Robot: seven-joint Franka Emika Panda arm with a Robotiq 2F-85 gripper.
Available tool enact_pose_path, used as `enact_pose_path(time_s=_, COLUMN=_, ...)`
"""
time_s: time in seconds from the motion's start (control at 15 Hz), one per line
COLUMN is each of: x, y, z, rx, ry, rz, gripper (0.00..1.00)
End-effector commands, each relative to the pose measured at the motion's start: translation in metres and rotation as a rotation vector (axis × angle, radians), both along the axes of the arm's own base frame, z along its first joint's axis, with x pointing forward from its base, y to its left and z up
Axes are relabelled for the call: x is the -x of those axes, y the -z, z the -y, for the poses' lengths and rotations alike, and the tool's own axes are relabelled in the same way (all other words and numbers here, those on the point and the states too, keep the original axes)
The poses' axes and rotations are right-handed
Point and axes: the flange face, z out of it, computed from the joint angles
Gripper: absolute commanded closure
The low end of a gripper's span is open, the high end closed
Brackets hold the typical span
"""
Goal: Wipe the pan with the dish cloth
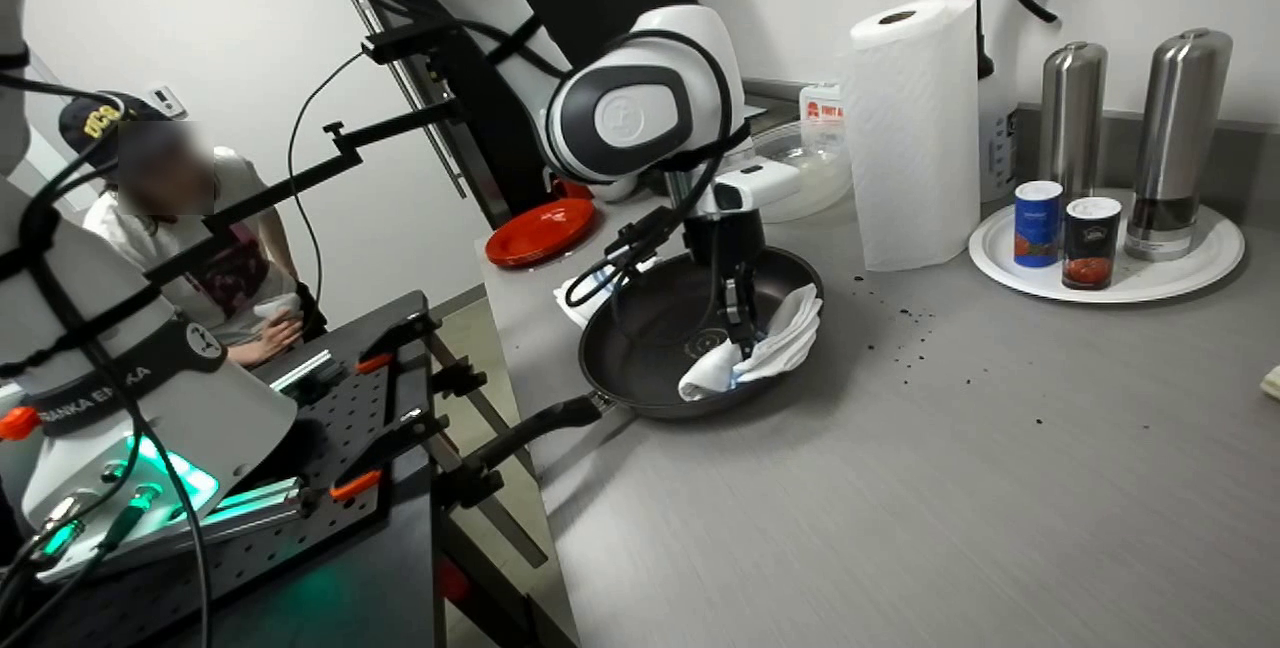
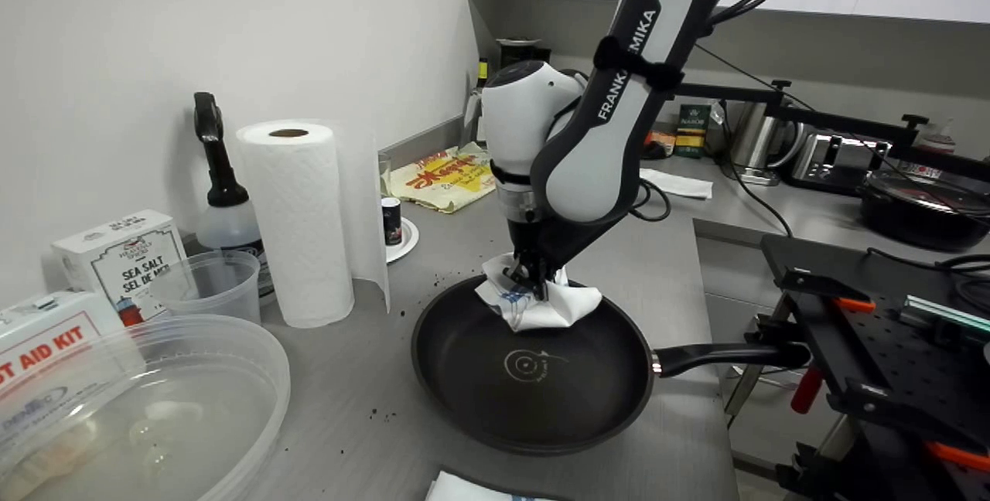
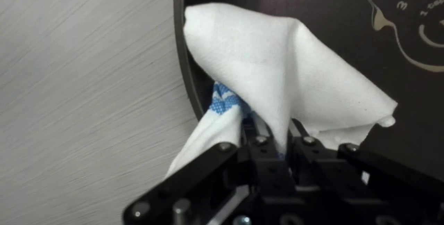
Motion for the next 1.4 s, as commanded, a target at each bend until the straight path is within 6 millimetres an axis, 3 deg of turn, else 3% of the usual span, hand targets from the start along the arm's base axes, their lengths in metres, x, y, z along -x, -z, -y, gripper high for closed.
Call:
enact_pose_path(time_s=0.0, x=-0.009, y=0.013, z=0.005, rx=-0.005, ry=0.001, rz=-0.008, gripper=0.97)
enact_pose_path(time_s=0.47, x=-0.011, y=0.023, z=-0.004, rx=-0.027, ry=-0.001, rz=-0.02, gripper=0.97)
enact_pose_path(time_s=0.73, x=-0.011, y=0.032, z=-0.024, rx=-0.08, ry=-0.01, rz=-0.039, gripper=0.97)
enact_pose_path(time_s=1.33, x=-0.018, y=0.031, z=-0.056, rx=-0.164, ry=-0.018, rz=-0.074, gripper=0.97)
